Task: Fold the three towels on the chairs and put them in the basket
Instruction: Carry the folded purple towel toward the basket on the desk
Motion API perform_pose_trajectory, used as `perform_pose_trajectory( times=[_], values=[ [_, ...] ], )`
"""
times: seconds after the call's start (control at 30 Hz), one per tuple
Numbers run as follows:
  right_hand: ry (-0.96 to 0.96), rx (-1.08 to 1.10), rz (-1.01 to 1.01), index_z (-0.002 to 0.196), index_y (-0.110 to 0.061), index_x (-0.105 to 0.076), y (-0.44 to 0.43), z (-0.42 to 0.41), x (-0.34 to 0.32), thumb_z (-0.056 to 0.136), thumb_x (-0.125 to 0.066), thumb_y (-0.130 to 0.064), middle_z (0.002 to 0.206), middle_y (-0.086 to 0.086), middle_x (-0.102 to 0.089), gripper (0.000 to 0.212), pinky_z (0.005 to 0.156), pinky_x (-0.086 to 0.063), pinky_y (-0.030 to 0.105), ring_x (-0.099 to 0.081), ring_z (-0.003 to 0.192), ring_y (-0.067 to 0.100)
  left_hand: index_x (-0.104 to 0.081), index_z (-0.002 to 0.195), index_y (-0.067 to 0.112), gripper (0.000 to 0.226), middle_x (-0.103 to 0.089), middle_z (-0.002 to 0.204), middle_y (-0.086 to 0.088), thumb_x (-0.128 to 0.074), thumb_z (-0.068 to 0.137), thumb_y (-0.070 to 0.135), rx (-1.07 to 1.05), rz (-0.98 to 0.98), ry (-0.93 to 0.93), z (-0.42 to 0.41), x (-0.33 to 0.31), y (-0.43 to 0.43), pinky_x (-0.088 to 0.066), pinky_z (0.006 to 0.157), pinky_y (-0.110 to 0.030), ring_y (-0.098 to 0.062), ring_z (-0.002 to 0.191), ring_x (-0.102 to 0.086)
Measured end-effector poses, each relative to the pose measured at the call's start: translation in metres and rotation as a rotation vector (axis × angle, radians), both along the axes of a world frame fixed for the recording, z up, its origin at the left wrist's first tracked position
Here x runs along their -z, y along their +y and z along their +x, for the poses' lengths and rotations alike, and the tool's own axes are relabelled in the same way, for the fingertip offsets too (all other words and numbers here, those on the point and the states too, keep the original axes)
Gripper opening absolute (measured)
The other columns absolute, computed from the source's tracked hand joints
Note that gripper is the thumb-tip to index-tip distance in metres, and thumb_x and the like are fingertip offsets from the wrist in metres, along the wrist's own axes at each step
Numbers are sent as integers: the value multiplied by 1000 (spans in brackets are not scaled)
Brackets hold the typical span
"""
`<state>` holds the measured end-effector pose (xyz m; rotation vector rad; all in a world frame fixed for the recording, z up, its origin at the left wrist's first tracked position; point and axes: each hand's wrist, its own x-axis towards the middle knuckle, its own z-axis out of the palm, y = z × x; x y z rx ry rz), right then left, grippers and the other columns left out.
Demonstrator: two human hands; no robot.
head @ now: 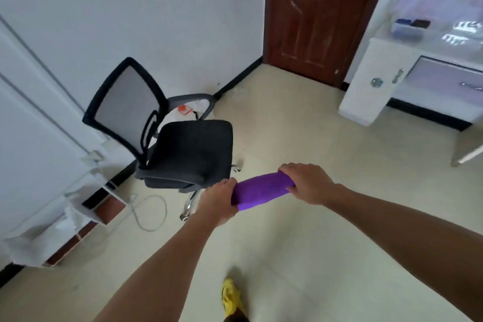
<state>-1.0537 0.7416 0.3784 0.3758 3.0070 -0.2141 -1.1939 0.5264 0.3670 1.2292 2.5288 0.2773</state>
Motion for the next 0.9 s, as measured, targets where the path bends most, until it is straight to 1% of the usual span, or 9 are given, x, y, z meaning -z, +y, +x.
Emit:
perform_pose_trajectory(
  times=[0.17,0.23,0.3,0.43,0.53,0.63,0.77,0.8,0.9],
  values=[
    [0,202,-9,120,-26,-49,119,7,-5,87,-54,-26,113,-5,-61,33,76,-43,31,-61,98,22,-48,103,18,29,-59,99,1,-60,76,24,205,21,55,-27,-10,146,-39,67,-31,-25,84,-61],
    [5,269,5,120,-27,-49,168,3,-8,89,-53,-27,114,-6,-61,31,82,-46,34,-60,100,21,-48,102,19,28,-58,97,3,-59,77,23,286,26,65,-43,-11,207,-40,68,-30,-24,83,-60],
    [36,342,27,120,-28,-50,216,-4,-13,90,-52,-28,113,-6,-62,30,83,-47,34,-61,98,21,-49,105,20,30,-59,97,4,-60,77,23,360,42,84,-61,-16,269,-45,71,-31,-22,84,-60],
    [76,482,43,117,-27,-51,305,-12,-31,89,-54,-27,107,-6,-64,28,79,-48,32,-62,91,18,-51,109,21,34,-62,102,3,-62,77,24,521,56,148,-92,-38,391,-50,78,-34,-23,88,-62],
    [145,554,60,115,-25,-53,357,-11,-49,87,-57,-27,102,-6,-65,28,70,-42,27,-63,87,17,-51,111,19,36,-62,105,1,-65,78,24,607,64,185,-104,-59,467,-51,81,-35,-25,91,-62],
    [157,619,91,115,-24,-54,410,-1,-58,87,-57,-27,101,-5,-66,28,68,-35,24,-63,85,17,-51,111,19,36,-62,106,1,-65,78,24,691,83,190,-103,-67,542,-51,80,-34,-24,91,-63],
    [137,699,98,115,-24,-54,487,14,-59,86,-56,-27,103,-5,-66,29,69,-40,26,-64,87,18,-51,111,19,37,-63,105,0,-66,77,25,783,85,171,-93,-68,631,-53,81,-37,-23,89,-63],
    [141,728,104,115,-24,-54,532,21,-51,86,-56,-26,103,-5,-66,30,68,-40,27,-64,87,19,-51,110,19,37,-63,105,0,-66,77,26,802,79,184,-87,-62,679,-53,80,-38,-24,90,-63],
    [123,723,112,116,-24,-53,574,25,-50,86,-55,-26,103,-5,-65,31,67,-39,27,-64,88,19,-52,111,20,38,-64,106,0,-66,77,27,818,75,171,-86,-64,723,-52,77,-34,-25,90,-63]
  ],
)
